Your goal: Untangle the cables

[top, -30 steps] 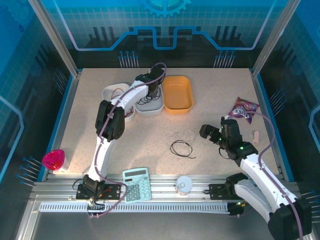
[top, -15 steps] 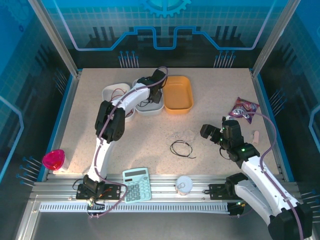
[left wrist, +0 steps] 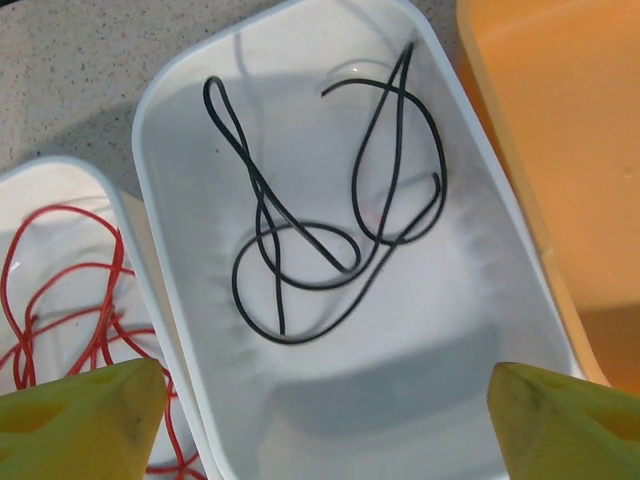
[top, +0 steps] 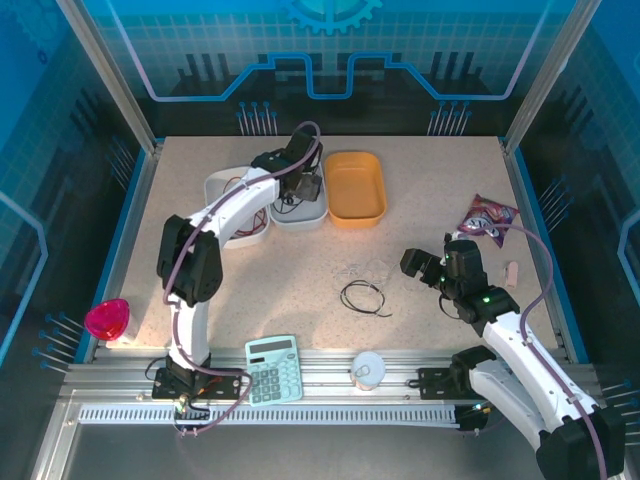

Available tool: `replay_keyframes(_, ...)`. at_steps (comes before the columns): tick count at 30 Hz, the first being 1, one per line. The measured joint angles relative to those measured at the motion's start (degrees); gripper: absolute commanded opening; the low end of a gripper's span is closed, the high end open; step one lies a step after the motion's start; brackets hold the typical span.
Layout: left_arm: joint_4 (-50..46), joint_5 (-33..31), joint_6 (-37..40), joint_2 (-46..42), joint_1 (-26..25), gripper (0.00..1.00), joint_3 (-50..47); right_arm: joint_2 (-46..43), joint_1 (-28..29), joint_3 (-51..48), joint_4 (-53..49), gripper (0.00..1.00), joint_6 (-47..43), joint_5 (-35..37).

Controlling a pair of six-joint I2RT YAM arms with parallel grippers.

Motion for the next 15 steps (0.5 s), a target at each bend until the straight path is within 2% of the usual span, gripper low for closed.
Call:
replay_keyframes(1,0.3,0.4,-0.2,-1.3,-0.3,0.99,-1.4,0.0,0.0,0.0,-0.1,1.0,0.0,0.0)
replay_keyframes(8,6.9,9.2,-3.8,-15.2,-5.2,0.99,-16.9,1.0,0.0,0.1,-2.4,1.0,0.2,1.1)
replay_keyframes(15,17.3,16.2,-7.4,-23.5,-12.1,0.85,-33.2,1.3,0.0,1.7,-5.0,1.0,0.2,2.0)
